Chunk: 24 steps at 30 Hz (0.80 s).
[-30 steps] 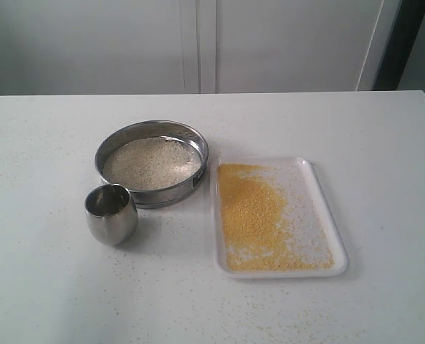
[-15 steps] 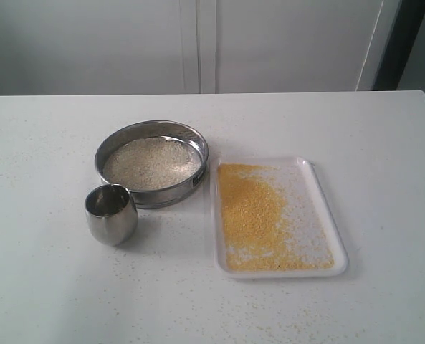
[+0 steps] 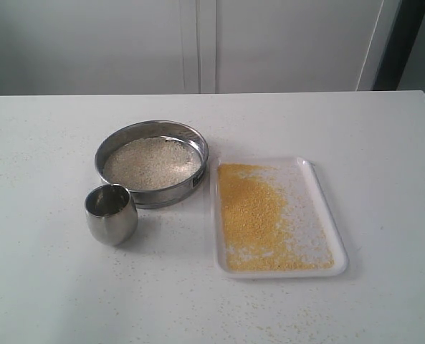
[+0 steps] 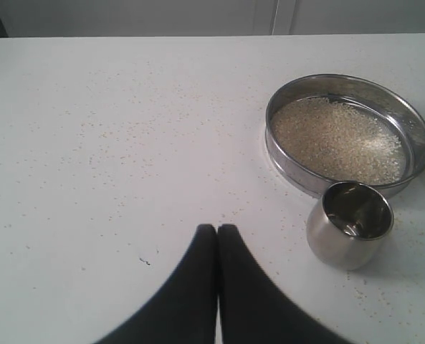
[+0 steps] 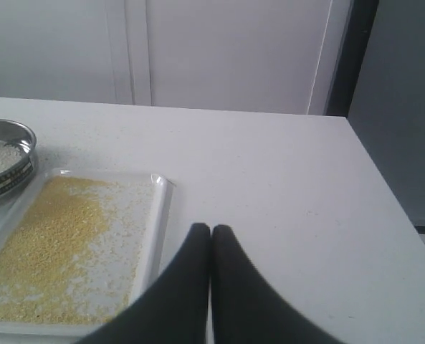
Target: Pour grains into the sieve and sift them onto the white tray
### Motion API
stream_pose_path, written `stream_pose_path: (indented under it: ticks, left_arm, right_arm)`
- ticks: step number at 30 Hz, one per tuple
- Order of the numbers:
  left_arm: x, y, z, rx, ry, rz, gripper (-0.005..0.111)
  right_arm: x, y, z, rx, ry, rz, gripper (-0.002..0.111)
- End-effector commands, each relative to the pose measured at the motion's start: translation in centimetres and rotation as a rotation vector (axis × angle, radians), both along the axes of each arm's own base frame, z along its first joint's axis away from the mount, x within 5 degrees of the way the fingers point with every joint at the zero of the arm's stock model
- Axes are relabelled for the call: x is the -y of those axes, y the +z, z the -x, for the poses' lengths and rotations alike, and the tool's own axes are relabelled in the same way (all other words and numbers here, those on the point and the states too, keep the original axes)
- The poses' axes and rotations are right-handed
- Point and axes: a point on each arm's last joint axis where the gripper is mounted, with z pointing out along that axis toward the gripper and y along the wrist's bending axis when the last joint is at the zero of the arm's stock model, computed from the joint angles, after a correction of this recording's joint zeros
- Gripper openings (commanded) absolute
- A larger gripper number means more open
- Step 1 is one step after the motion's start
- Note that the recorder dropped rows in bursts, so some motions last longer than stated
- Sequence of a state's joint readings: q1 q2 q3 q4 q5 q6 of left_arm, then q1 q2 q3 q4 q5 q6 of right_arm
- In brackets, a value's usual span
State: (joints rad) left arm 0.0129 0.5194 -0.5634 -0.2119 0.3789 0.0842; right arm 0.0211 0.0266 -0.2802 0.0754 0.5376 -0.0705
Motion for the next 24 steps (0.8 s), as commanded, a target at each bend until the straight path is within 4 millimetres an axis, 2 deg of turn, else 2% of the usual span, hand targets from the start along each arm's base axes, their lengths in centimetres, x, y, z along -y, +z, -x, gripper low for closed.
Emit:
stream_pose_path:
  ticks: [1,5,9,24]
  left_arm:
    - [0.0,-0.1,0.2,0.001,0.0,0.002,0.0]
    - [0.0,-0.1,0.2,0.001,0.0,0.002,0.0]
    - [0.0,-0.1,0.2,-0.001,0.0,0.002,0.0]
    - [0.0,-0.1,0.2,-0.001,0.0,0.002,0.0]
  right_arm:
    - [0.0,-1.2,-0.1,0.003,-0.001,0.014,0.0]
    - [0.2,-2.7,-0.5,-0.039,-0.015,0.058,0.0]
    - [0.5,-3.3,-0.9,0.009,-0.036,0.133,0.0]
    - [0.5,-7.4,-1.6,-0.087,-0.028,0.139,0.0]
